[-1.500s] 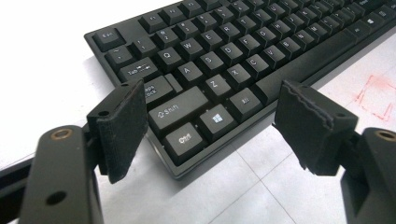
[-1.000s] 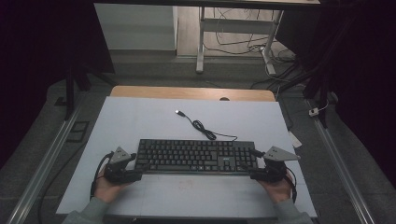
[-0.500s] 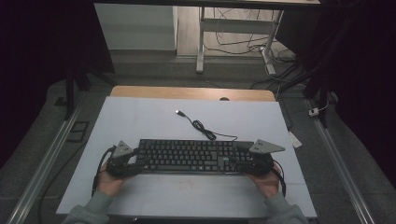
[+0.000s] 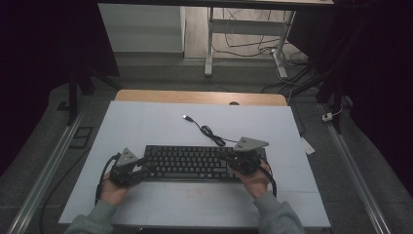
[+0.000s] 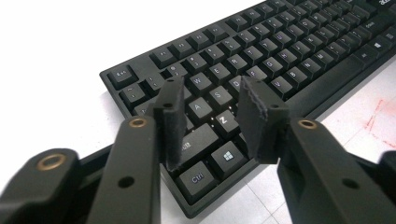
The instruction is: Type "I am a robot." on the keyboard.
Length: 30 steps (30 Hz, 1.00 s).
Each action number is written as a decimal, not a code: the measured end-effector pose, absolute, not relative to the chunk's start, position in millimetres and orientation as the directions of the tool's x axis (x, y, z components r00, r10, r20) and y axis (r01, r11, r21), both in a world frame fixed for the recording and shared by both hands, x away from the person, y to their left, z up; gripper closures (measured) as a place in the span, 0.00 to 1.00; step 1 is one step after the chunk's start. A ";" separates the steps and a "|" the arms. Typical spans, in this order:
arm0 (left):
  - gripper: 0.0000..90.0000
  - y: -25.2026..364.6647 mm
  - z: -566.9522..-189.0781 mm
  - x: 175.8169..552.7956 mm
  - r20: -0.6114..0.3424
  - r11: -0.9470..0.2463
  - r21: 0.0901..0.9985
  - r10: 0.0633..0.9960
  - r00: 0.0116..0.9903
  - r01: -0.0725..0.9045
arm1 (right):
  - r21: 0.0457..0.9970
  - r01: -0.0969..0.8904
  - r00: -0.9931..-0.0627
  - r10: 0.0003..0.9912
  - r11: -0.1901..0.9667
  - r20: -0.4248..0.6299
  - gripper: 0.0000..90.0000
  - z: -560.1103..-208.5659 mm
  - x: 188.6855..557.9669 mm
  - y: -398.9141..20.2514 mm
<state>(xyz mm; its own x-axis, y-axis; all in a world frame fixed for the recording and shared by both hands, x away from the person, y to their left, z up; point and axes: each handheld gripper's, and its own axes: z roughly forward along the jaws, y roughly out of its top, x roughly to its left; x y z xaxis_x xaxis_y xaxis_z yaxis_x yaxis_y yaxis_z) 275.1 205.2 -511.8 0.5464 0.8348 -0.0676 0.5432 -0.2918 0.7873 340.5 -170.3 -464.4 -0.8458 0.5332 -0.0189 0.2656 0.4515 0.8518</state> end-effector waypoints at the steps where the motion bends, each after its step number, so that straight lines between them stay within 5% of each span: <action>1: 0.69 205.1 -512.1 275.2 -0.066 -0.295 0.786 0.834 0.548 0.543 | 0.852 0.266 -0.846 0.533 0.451 -0.019 1.00 -464.4 340.5 -170.3; 19: 0.98 200.8 -517.4 277.9 -0.045 -0.335 0.764 0.825 0.564 0.551 | 0.866 0.285 -0.848 0.529 0.412 0.028 1.00 -474.6 359.2 -138.4; 30: 0.99 203.8 -528.6 285.0 -0.016 -0.367 0.728 0.836 0.549 0.580 | 0.829 0.296 -0.867 0.498 0.474 0.024 1.00 -491.0 363.7 -120.9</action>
<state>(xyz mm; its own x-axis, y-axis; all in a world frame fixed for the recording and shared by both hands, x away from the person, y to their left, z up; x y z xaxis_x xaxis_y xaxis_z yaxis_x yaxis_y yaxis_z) 285.0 203.8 -528.6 0.5492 0.8356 -0.0162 0.5796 -0.3668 0.7277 363.7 -120.9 -491.0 -0.8669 0.4978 0.0244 0.2957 0.4743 0.8292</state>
